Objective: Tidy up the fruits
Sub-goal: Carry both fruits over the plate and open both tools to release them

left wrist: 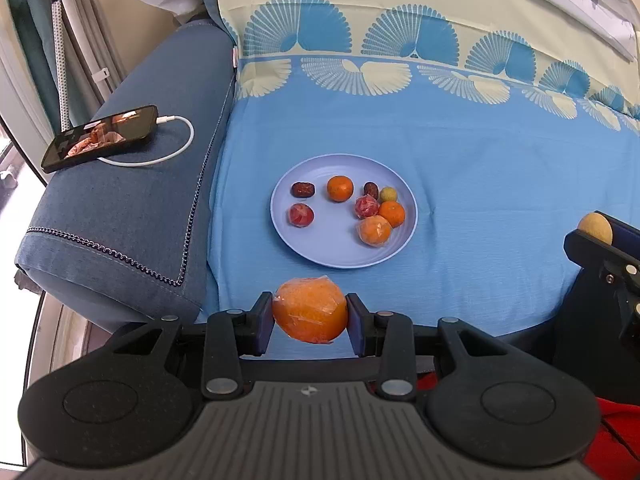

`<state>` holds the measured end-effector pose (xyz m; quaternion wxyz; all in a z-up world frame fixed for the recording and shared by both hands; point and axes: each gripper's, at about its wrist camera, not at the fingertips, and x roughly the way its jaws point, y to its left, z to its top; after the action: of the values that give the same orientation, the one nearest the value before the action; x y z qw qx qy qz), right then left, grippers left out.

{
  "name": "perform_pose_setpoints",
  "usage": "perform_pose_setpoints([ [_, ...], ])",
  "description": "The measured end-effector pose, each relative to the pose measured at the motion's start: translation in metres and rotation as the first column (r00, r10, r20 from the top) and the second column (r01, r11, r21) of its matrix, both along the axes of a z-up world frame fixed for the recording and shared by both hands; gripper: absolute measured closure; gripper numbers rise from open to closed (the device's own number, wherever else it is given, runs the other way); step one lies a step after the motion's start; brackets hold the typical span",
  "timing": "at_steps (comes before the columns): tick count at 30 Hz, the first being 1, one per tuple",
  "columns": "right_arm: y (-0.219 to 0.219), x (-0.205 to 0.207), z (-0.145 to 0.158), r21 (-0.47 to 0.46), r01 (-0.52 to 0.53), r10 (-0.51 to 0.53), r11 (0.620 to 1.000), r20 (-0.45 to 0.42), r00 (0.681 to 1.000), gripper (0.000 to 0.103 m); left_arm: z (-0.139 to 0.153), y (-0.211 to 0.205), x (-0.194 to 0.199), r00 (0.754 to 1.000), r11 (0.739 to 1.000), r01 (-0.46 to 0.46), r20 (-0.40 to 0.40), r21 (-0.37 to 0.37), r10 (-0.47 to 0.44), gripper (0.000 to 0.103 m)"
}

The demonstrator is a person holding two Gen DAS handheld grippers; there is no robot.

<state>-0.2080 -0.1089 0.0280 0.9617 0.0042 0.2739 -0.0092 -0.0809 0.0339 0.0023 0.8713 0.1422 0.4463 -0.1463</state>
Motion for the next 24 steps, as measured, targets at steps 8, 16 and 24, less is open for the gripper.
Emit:
perform_pose_setpoints([
  [8,-0.002,0.004,-0.005,0.019,0.008,-0.007,1.0,-0.026,1.0,0.073,-0.006,-0.002,0.003,1.0,1.0,0.006,-0.018,0.001,-0.006,0.061],
  [16,-0.004,0.011,-0.015,0.035,0.005,-0.002,0.999,-0.07,0.998,0.073,-0.017,-0.002,0.011,0.998,1.0,0.003,-0.058,0.004,-0.003,0.061],
  [24,-0.008,0.031,-0.026,0.041,0.004,0.001,0.999,-0.116,0.993,0.073,-0.027,-0.003,0.035,0.996,1.0,-0.019,-0.092,0.005,0.019,0.061],
])
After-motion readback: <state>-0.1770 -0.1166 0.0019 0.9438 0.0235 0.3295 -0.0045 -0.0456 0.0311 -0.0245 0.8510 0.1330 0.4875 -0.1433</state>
